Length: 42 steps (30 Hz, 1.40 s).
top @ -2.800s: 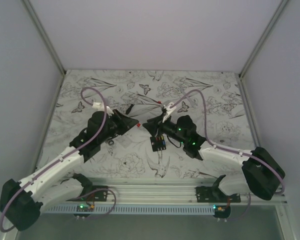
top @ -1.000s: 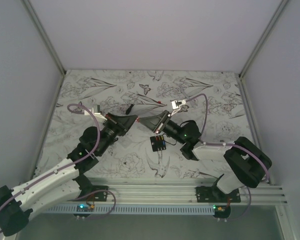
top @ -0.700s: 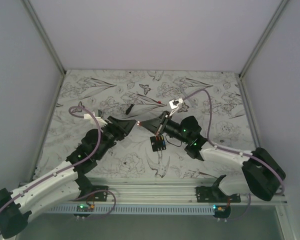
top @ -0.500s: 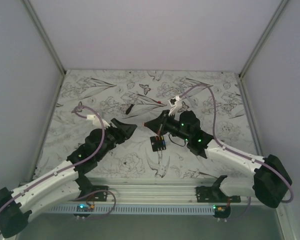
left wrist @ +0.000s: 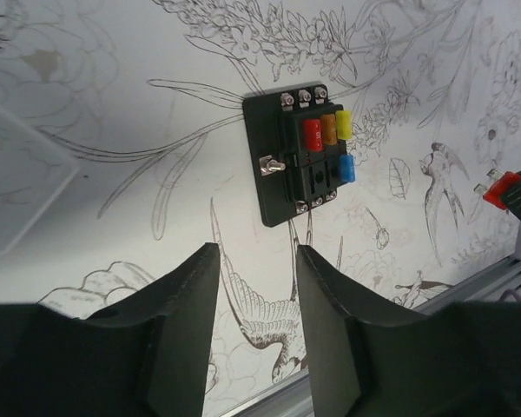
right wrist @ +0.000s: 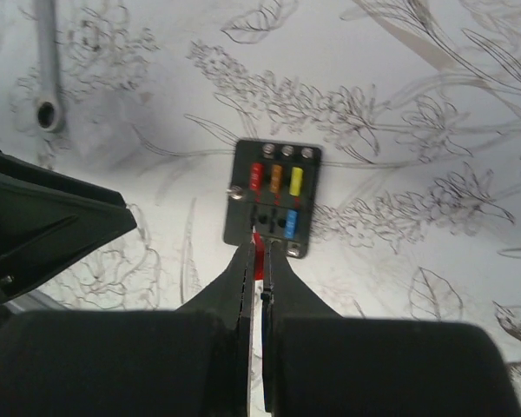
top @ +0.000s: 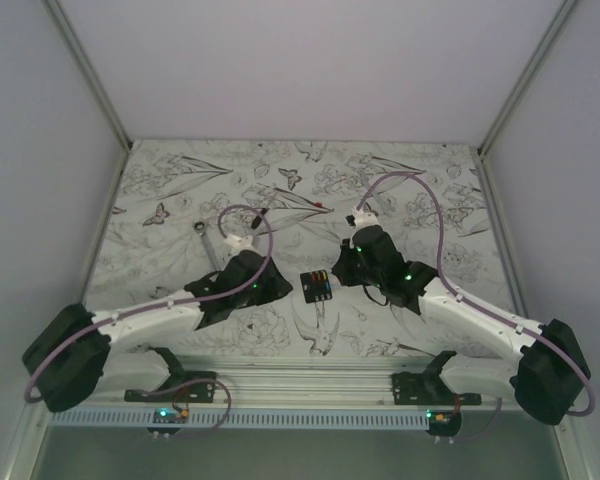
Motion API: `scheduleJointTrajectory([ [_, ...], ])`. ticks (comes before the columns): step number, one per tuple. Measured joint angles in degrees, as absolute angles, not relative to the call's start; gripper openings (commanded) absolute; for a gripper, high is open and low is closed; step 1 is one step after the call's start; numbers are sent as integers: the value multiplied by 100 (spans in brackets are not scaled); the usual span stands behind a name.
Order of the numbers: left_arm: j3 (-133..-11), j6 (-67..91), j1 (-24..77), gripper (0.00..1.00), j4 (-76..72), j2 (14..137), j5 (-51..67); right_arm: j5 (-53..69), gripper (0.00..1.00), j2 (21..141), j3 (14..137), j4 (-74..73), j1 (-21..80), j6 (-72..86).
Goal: Snap on the fuse box
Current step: Adjust the fuse box base at the center of the board.
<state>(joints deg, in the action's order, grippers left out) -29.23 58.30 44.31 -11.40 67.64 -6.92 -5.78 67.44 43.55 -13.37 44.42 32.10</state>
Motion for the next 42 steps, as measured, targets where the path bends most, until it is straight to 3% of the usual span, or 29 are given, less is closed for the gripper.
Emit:
scheduleJointTrajectory([
  [10,-3669,5944,4676,27,-1201,8538,-585,-829,0,6755,4355,-1741,4327,2921],
  [23,-4239,6451,4925,22,-1406,9437,-572,-867,0,7262,4797,-2209,4318,2611],
  [30,-4427,6490,5068,24,-1450,9623,-515,-845,0,7592,5266,-2749,4313,2322],
  [42,-3627,6486,4772,44,-1452,8700,-565,-917,0,8785,6215,-3498,4578,1706],
])
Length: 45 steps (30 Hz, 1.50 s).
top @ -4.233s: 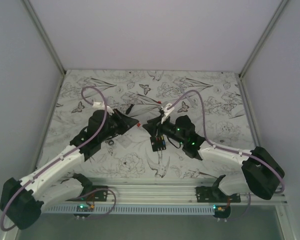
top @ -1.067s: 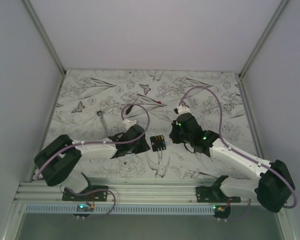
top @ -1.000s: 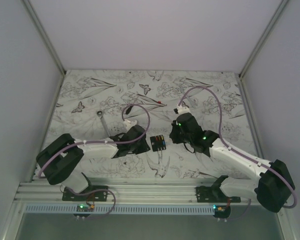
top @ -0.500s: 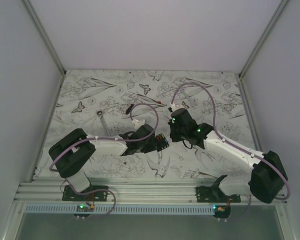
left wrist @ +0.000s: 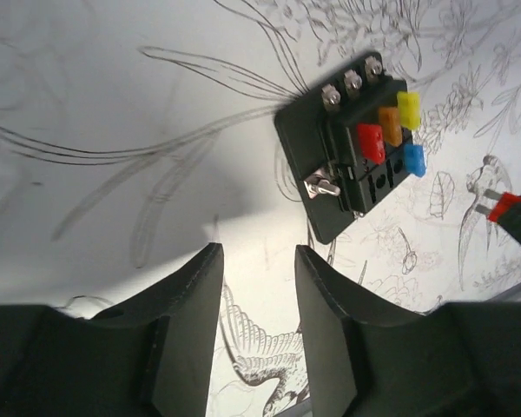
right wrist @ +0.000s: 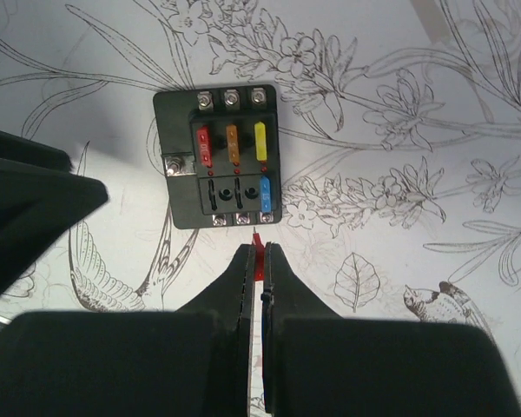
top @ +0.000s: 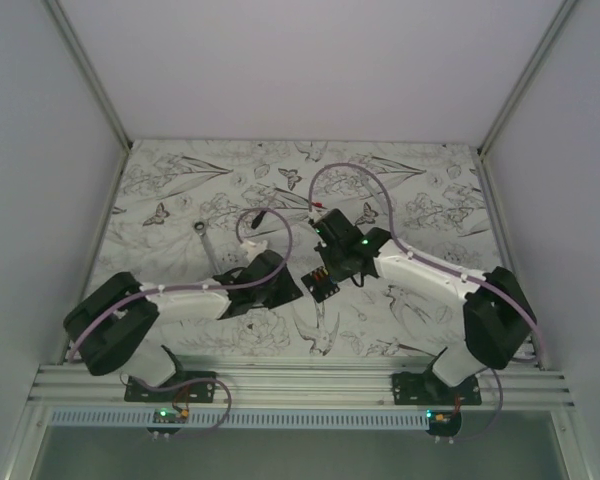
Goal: Snap on the fuse box
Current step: Adjust the fuse box base at the center of the board, then install the fuse at the fuse box base.
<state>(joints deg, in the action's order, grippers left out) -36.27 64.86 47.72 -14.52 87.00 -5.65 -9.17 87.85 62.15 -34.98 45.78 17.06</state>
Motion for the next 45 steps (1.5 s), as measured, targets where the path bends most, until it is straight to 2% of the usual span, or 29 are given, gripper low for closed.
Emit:
scheduleJointTrajectory([
  [4,-3291,6447,4423,54,-1387,8156,-565,-1017,0,9229,6549,-3667,4722,1525],
  [9,-3065,6311,4176,72,-1166,7588,-574,-1177,0,9745,6882,-3887,4882,1363],
  [17,-2943,6123,3929,90,-655,6661,-733,-1461,0,10245,7242,-4158,5035,1260],
  [31,-2821,5929,3846,99,447,5452,-1433,-1658,0,10626,7478,-4296,5166,1269],
  [45,-2797,5927,3826,100,642,5395,-1557,-1809,2,10766,7505,-4313,5253,1378],
])
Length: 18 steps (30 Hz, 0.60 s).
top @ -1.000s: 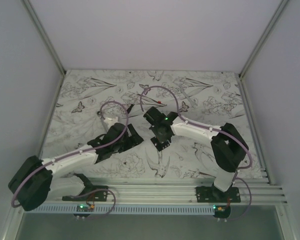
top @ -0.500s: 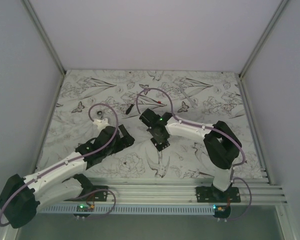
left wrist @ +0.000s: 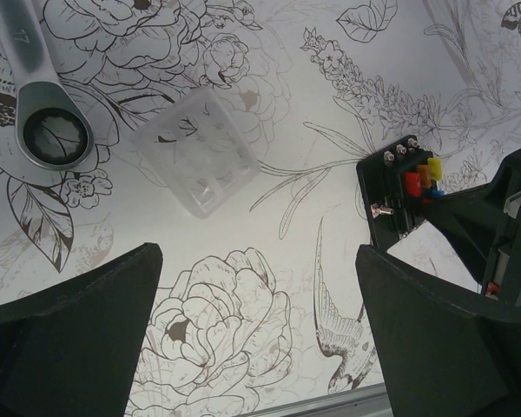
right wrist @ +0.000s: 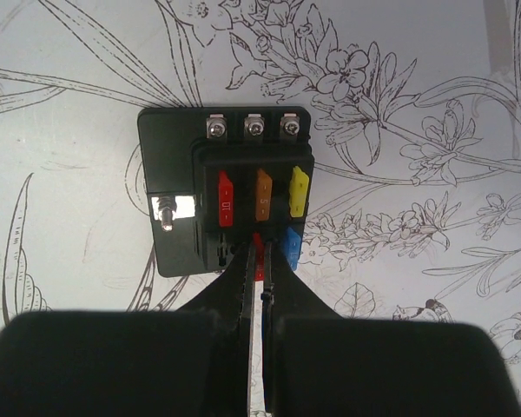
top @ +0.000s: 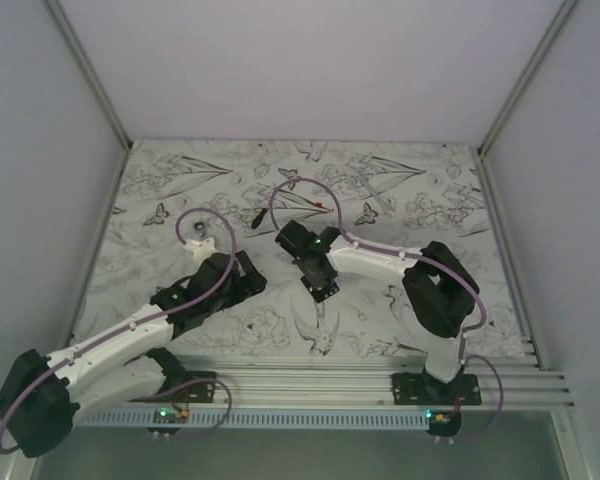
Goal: Snap on the fuse box
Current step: Install the fuse at the fuse box base.
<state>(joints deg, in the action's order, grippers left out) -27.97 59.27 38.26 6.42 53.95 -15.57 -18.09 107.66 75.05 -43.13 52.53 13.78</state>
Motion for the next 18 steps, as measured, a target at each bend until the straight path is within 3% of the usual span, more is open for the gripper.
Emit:
scheduleJointTrajectory([
  [12,-2794,5927,3824,100,648,5419,-1555,-1911,12,10881,7577,-4329,5280,1396],
  [18,-2797,5927,3824,100,650,5435,-1553,-1876,24,10857,7553,-4276,5280,1398],
])
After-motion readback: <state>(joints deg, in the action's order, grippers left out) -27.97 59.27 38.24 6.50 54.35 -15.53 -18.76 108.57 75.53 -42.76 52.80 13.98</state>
